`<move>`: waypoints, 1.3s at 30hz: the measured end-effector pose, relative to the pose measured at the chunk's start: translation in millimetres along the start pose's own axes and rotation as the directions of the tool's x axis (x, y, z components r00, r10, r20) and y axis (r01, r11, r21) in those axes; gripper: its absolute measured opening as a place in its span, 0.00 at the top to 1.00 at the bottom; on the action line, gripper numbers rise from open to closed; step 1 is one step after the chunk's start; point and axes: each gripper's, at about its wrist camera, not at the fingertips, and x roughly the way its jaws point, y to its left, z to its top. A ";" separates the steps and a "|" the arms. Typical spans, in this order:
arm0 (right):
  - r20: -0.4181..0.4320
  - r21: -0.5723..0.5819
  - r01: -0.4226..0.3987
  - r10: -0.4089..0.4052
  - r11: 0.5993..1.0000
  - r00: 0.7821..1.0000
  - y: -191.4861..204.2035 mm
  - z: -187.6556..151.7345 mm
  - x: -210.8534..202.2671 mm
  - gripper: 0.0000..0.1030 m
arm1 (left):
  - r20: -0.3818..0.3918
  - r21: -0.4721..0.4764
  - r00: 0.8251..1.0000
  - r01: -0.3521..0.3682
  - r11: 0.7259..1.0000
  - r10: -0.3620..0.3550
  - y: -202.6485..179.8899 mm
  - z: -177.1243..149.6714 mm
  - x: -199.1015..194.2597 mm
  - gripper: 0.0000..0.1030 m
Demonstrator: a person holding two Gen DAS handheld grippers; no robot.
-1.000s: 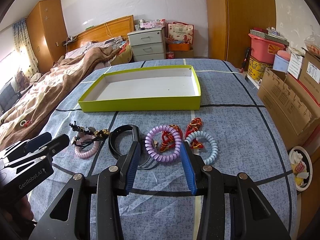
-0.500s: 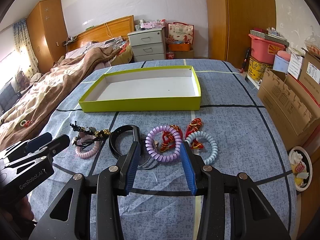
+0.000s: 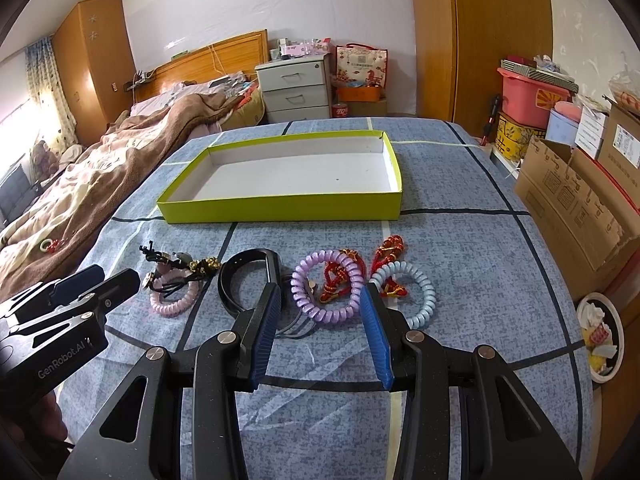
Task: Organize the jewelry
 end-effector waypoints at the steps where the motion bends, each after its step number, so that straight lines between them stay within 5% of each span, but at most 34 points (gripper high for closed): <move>1: -0.001 -0.001 0.000 0.000 1.000 1.000 0.0 0.0 0.0 0.59 | 0.001 -0.001 1.000 0.001 1.000 -0.001 -0.1 0.1 0.0 0.47; 25: 0.003 -0.006 -0.016 0.016 1.000 1.000 -1.0 0.1 2.9 0.59 | -0.021 -0.009 0.999 0.025 1.000 -0.025 5.9 0.0 5.5 0.47; 39: -0.012 0.056 0.034 -0.033 0.998 0.999 -55.2 0.8 3.9 0.59 | -0.055 -0.065 0.993 0.096 0.993 -0.100 47.2 1.4 17.7 0.47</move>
